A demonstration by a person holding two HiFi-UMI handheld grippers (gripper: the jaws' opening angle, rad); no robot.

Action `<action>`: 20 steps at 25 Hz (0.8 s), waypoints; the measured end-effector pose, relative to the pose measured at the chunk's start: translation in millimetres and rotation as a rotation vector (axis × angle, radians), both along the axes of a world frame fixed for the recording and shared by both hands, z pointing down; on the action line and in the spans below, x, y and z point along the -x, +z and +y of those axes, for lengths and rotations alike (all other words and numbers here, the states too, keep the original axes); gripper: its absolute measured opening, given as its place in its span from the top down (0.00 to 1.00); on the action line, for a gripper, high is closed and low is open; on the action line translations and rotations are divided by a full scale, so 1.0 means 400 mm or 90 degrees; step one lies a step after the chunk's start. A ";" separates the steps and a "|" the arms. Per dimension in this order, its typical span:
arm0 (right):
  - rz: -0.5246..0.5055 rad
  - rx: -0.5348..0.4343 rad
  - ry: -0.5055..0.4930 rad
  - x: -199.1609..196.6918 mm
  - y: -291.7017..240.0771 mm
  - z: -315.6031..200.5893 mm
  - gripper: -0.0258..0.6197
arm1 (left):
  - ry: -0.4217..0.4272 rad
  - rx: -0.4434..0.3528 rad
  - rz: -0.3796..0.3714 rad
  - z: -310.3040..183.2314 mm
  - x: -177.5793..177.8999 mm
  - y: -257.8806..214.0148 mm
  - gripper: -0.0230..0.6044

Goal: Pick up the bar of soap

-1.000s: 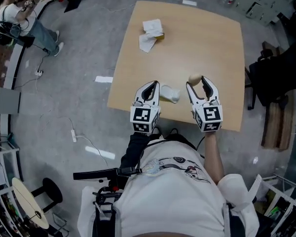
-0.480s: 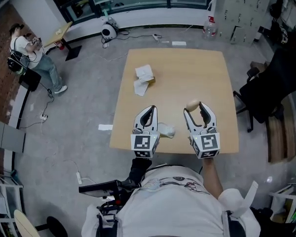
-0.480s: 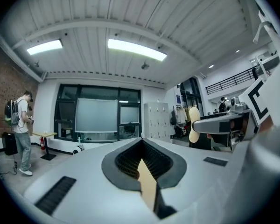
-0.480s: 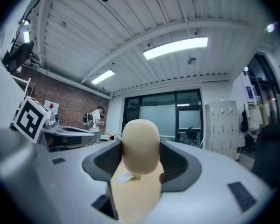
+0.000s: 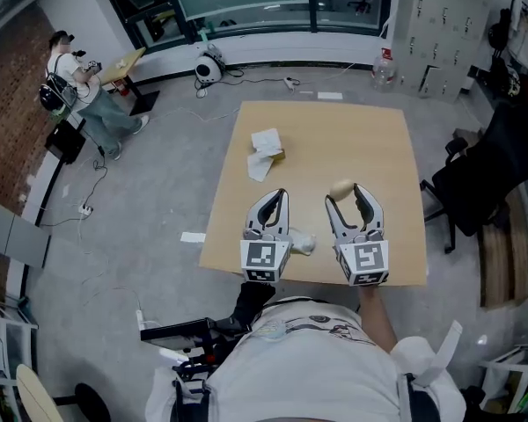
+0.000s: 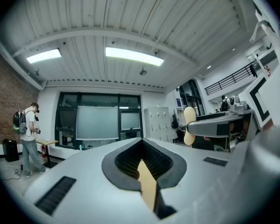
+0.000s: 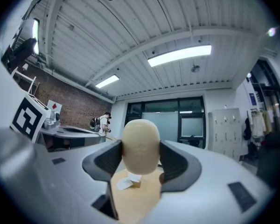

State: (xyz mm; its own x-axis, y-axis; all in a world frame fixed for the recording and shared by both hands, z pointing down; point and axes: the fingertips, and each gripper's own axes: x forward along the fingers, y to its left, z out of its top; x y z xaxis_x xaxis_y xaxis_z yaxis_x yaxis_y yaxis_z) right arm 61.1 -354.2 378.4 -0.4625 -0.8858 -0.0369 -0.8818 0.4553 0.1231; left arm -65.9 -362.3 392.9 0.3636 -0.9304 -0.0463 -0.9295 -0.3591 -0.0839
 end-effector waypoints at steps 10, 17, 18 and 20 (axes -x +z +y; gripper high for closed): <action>0.000 -0.002 -0.005 0.020 0.010 0.011 0.58 | -0.003 0.008 -0.005 0.013 0.008 0.009 0.96; 0.002 0.005 -0.005 0.015 0.023 0.013 0.58 | -0.006 0.013 -0.004 0.014 0.000 0.018 0.96; 0.003 0.006 -0.004 0.015 0.024 0.012 0.58 | -0.006 0.015 -0.003 0.014 0.001 0.020 0.96; 0.005 0.008 -0.002 0.017 0.027 0.013 0.58 | -0.005 0.018 0.000 0.016 0.003 0.024 0.96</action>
